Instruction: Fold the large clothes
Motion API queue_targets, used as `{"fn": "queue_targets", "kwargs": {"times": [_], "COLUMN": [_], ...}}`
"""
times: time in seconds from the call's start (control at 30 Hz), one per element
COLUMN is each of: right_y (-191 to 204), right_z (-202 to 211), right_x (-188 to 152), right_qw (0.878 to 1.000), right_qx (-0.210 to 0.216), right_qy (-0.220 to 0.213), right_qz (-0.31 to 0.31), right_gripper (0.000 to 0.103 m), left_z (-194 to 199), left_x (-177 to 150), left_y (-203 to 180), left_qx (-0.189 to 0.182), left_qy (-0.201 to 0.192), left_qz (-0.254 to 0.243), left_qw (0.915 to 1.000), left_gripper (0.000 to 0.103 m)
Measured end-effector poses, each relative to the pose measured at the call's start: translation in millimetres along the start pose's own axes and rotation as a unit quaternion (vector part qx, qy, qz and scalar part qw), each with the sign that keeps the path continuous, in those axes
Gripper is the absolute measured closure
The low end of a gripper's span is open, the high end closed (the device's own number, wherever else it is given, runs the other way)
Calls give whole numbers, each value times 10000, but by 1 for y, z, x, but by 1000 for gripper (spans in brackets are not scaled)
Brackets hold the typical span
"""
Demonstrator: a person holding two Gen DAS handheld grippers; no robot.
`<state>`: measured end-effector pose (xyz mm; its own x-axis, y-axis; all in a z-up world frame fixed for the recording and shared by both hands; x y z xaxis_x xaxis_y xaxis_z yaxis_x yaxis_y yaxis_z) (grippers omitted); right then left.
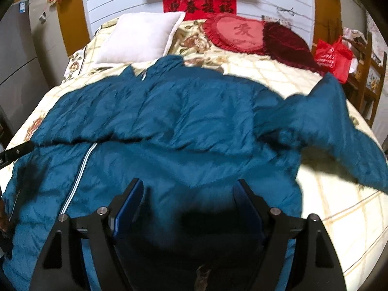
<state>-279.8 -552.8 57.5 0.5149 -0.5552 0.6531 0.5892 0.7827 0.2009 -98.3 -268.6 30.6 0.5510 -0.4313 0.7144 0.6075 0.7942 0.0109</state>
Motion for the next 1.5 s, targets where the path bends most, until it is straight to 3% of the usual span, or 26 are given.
{"fn": "queue_targets", "kwargs": {"times": [0.1,0.27,0.43,0.6,0.73,0.87,0.97,1.1,1.3,1.5], "right_y": [-2,-2,-9,-7,-14,-37,-76,-162,-307,-391], "right_z": [-4,-51,-100,-81,-36,18,47,67,59,44], "right_x": [25,54,51,53,62,71,78,85,82,80], "right_qw": [9998,9996,9971,9975,9982,9994,9994,9926,9626,9363], "right_qx": [40,-195,-408,-186,203,242,-173,-1003,-2075,-2431], "right_qy": [-135,164,598,598,357,0,-249,-421,-257,-214], "right_qz": [-121,-154,-228,-327,-427,-246,-160,-544,-1721,-2526], "right_gripper": [23,23,23,22,22,22,20,19,19,19], "left_z": [-5,-14,-37,-43,-24,-9,-10,-28,-62,-58], "left_x": [2,5,-3,-7,5,15,18,19,0,-1], "left_y": [13,34,52,53,51,49,43,37,32,25], "left_qx": [114,352,517,499,412,235,74,117,122,143], "left_qy": [68,181,564,679,333,-44,-76,36,684,716], "left_qz": [142,216,250,289,321,437,428,242,99,1], "left_qw": [9998,9990,9968,9960,9981,9988,9990,9996,9975,9973], "left_gripper": [43,43,43,43,43,43,43,43,43,43]}}
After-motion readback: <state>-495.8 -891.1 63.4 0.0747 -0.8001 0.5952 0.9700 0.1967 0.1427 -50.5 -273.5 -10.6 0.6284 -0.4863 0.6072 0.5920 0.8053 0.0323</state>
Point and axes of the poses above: each gripper's, at about its wrist camera, not at the fingertips, and z roughly against the way its jaws point, y to its left, x to its top, the point moved 6 cm from there along -z, roughly the way its jaws point, and after that the axes turned 14 degrees about -z, right-handed, at the moved point
